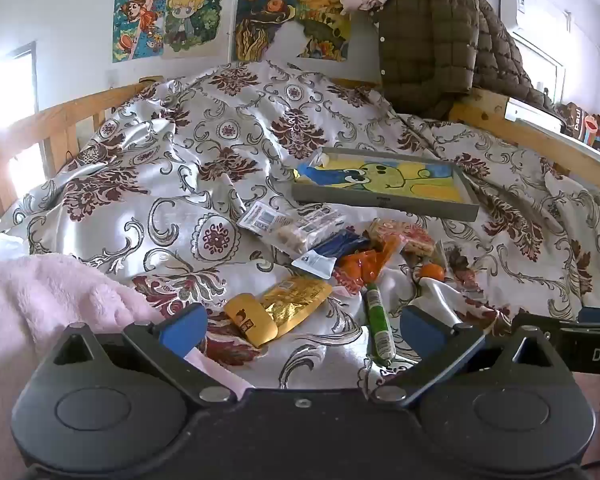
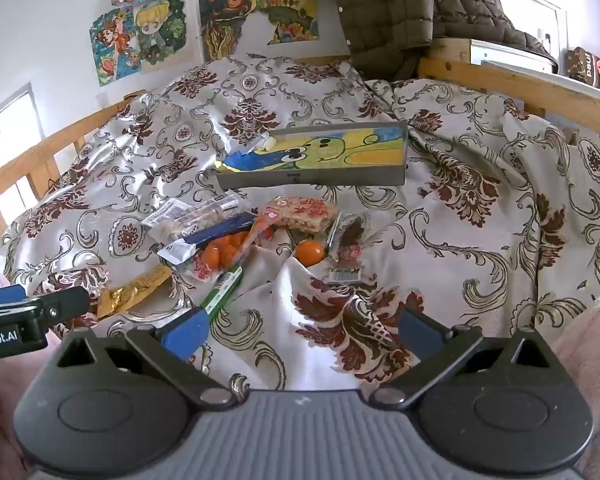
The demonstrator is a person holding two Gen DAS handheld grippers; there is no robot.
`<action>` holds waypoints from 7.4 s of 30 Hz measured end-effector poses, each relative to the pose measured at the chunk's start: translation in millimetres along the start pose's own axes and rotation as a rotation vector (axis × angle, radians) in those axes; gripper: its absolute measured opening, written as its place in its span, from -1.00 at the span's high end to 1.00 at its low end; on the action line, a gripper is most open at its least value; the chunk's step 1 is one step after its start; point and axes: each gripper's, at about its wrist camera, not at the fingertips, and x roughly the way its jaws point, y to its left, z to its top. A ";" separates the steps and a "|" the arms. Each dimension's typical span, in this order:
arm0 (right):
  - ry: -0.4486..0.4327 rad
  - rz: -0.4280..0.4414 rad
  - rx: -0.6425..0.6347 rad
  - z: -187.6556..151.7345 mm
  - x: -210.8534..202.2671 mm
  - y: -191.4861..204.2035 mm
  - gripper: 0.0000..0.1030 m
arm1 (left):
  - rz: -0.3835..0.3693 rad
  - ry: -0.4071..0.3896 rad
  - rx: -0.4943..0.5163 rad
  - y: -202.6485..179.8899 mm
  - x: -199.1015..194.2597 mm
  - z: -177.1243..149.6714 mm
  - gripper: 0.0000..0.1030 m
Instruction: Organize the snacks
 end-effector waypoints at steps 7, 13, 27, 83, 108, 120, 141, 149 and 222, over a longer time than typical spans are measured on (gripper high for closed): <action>0.007 -0.001 0.001 0.3 1.0 -0.1 -1.00 | 0.000 0.001 0.001 -0.1 0.0 0.0 -0.99; 0.005 -0.002 -0.001 -0.2 1.0 0.0 -1.00 | 0.000 0.002 0.001 -0.1 0.0 0.0 -0.99; 0.006 -0.003 -0.002 -0.6 1.0 0.0 -1.00 | 0.000 0.002 0.000 0.0 0.0 0.0 -0.99; 0.011 -0.005 -0.004 -1.2 1.6 0.5 -1.00 | 0.000 0.002 -0.001 0.0 0.0 0.0 -0.99; 0.041 -0.020 -0.016 -1.6 5.2 4.7 -1.00 | 0.016 0.056 0.014 -3.9 9.2 9.3 -0.99; 0.161 -0.001 0.059 13.6 26.1 -8.4 -1.00 | -0.043 0.153 0.032 0.2 35.6 29.0 -0.99; 0.297 0.278 -0.164 47.4 99.4 15.5 -0.99 | -0.176 0.500 0.275 23.5 145.1 84.5 -0.98; 0.365 0.385 -0.179 48.3 136.5 34.3 -0.78 | -0.301 0.675 0.431 21.0 170.7 77.1 -0.98; 0.409 0.693 0.258 32.1 144.5 8.4 0.62 | -0.456 0.415 -0.052 70.6 149.4 84.1 0.41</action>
